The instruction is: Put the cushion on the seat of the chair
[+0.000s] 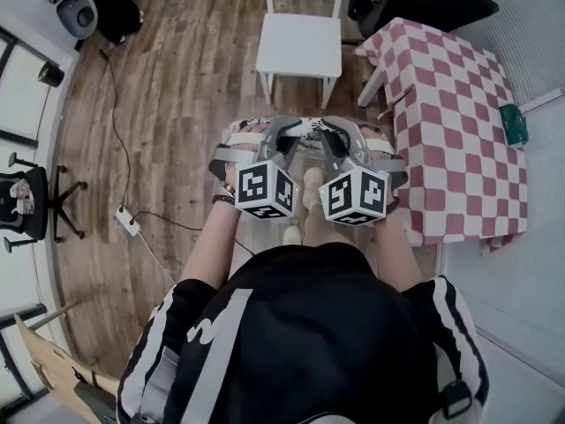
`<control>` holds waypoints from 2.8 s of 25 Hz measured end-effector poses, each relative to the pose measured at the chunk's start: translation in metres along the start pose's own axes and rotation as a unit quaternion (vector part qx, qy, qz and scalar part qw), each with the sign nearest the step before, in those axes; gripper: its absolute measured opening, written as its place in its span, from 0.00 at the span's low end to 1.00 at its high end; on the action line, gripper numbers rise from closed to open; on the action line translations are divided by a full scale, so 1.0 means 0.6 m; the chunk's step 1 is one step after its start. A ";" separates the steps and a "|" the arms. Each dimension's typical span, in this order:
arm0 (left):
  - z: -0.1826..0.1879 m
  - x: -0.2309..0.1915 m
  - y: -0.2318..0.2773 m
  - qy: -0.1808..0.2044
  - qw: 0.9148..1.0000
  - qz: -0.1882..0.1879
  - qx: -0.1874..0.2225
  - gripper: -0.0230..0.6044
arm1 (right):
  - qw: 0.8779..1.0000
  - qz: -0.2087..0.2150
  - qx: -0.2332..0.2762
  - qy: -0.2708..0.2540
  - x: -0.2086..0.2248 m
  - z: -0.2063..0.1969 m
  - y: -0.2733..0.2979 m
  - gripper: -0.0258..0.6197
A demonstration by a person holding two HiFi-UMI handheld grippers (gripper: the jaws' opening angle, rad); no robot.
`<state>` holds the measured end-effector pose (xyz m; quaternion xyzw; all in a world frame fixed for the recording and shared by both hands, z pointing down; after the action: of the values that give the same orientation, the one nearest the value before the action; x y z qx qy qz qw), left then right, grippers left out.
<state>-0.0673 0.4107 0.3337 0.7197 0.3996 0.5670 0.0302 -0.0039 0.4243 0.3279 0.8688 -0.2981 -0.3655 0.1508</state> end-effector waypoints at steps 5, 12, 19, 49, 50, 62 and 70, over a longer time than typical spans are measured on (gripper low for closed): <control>-0.014 -0.028 0.031 -0.003 1.000 0.005 -0.003 0.06 | 1.000 -0.002 0.005 -0.005 0.031 0.000 0.032 0.06; -0.028 -0.077 0.085 0.000 1.000 0.012 -0.006 0.06 | 1.000 -0.001 0.013 -0.004 0.087 -0.006 0.078 0.06; -0.054 -0.116 0.132 -0.002 1.000 0.014 -0.009 0.06 | 1.000 -0.002 0.016 -0.009 0.130 -0.006 0.129 0.06; -0.119 -0.282 0.317 -0.012 0.999 0.021 -0.029 0.06 | 0.999 0.010 0.035 -0.007 0.319 -0.015 0.304 0.06; -0.121 -0.287 0.323 -0.013 0.999 0.021 -0.029 0.06 | 0.999 0.010 0.035 -0.007 0.324 -0.016 0.309 0.06; -0.136 -0.321 0.399 -0.016 0.999 0.015 -0.037 0.06 | 0.999 0.021 0.036 -0.007 0.379 -0.044 0.366 0.06; -0.141 -0.343 0.432 -0.016 0.999 0.019 -0.042 0.06 | 0.999 0.023 0.042 -0.012 0.410 -0.052 0.391 0.06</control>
<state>-0.0060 0.0748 0.3294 0.7344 0.3606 0.5722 0.0560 0.0596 0.0887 0.3280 0.8631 -0.3344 -0.3592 0.1193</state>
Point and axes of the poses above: the fingertips, and each gripper's own axes: y forward along the fingers, x to its right, z out of its top, the point moved 5 cm from there along -y, backward along the fingers, and after that the axes turned 15 degrees about y, right-handed, at the moved point
